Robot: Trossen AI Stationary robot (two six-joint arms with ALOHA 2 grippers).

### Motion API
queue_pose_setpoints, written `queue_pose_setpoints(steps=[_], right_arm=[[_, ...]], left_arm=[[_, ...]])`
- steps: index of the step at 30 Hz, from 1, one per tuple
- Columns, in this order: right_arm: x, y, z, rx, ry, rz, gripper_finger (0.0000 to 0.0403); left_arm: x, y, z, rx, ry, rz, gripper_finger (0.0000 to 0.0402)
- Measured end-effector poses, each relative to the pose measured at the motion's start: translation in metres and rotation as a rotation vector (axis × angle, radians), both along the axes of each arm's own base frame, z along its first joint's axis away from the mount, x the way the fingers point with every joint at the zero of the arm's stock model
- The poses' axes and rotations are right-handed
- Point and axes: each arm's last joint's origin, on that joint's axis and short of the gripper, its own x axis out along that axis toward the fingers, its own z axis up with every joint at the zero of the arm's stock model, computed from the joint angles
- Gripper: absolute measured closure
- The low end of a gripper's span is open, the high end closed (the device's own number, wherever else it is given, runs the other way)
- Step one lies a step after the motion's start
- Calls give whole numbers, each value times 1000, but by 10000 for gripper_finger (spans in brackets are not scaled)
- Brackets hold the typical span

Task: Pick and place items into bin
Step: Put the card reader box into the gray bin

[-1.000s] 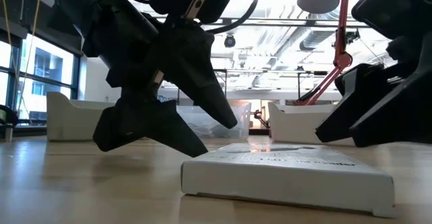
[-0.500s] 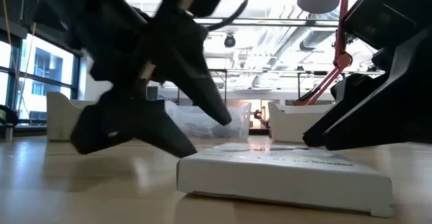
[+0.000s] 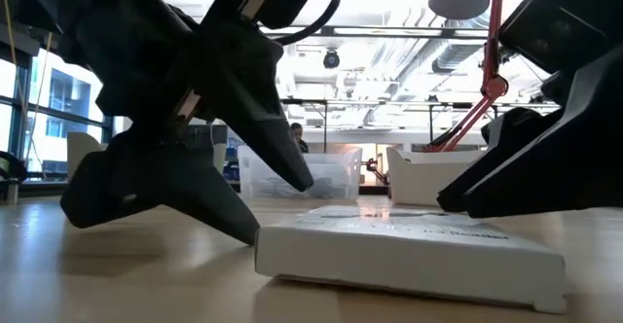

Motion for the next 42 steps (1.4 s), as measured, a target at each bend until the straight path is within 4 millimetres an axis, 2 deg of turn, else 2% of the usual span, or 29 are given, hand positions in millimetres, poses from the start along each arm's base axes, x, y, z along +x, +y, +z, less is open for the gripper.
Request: queue_pose_setpoints(steps=[7,12,23,42], right_arm=[[-2,1,-1,-17,-6,-13,144],[-3,0,-1,-29,-5,-15,144],[-11,8,-12,-36,-35,-57,144],[-15,9,-17,-57,-46,-99,144]], left_arm=[[13,-6,-11,-33,-109,-13,222],[21,-9,-16,-56,-89,-34,222],[17,-9,-19,-79,1,-37,222],[24,-9,-14,-53,-5,-35,222]])
